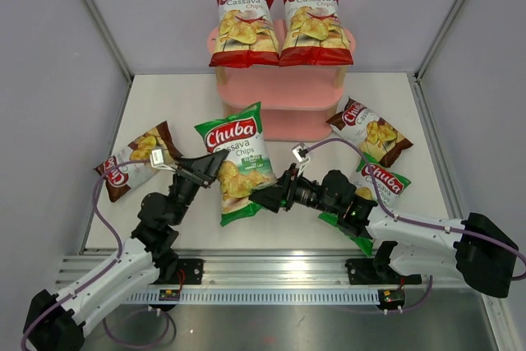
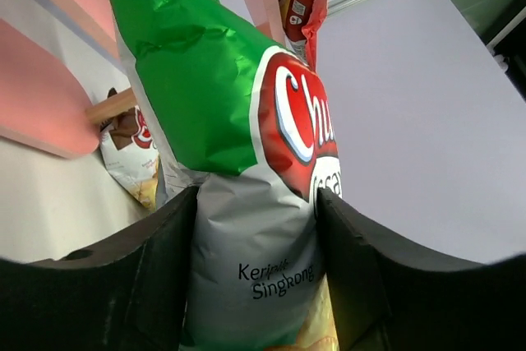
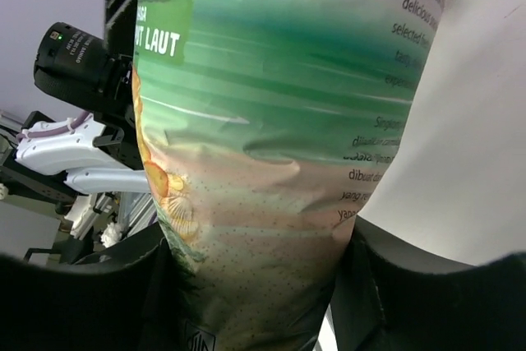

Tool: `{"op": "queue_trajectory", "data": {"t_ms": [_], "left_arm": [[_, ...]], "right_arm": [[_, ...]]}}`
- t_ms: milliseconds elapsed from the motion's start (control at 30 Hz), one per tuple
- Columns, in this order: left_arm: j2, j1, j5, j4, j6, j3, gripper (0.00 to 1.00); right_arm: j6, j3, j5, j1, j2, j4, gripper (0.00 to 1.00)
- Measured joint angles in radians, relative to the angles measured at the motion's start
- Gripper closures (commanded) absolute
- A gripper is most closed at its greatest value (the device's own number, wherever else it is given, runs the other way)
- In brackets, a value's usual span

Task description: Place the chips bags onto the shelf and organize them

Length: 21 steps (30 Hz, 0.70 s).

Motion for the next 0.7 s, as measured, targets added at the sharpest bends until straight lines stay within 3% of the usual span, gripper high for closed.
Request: {"op": "queue_trajectory", "data": {"t_ms": [33, 67, 133, 267, 533, 700], "left_arm": [[-0.018, -0.001, 0.000, -0.017, 0.013, 0.000, 0.18], [-0.034, -0.002, 0.001, -0.034, 0.029, 0.001, 0.10], [-0.069, -0.010, 0.008, -0.077, 0.056, 0.003, 0.01], [-0.119, -0.019, 0.008, -0.187, 0.103, 0.009, 0.01], [-0.262, -0.020, -0.035, -0.461, 0.204, 0.016, 0.01], [-0.330, -0.020, -0.077, -0.663, 0.277, 0.090, 0.01]], "right_arm": [[-0.006, 0.000, -0.002, 0.000, -0.001, -0.002, 0.70], [-0.011, 0.000, -0.003, 0.000, -0.002, -0.005, 0.72], [-0.022, 0.006, -0.006, -0.001, -0.006, -0.024, 0.79], [-0.023, 0.025, -0.042, -0.065, -0.013, -0.052, 0.82], [0.030, 0.031, -0.159, -0.309, -0.014, -0.029, 0.82], [0.074, 0.064, -0.224, -0.397, 0.025, 0.009, 0.82]]}}
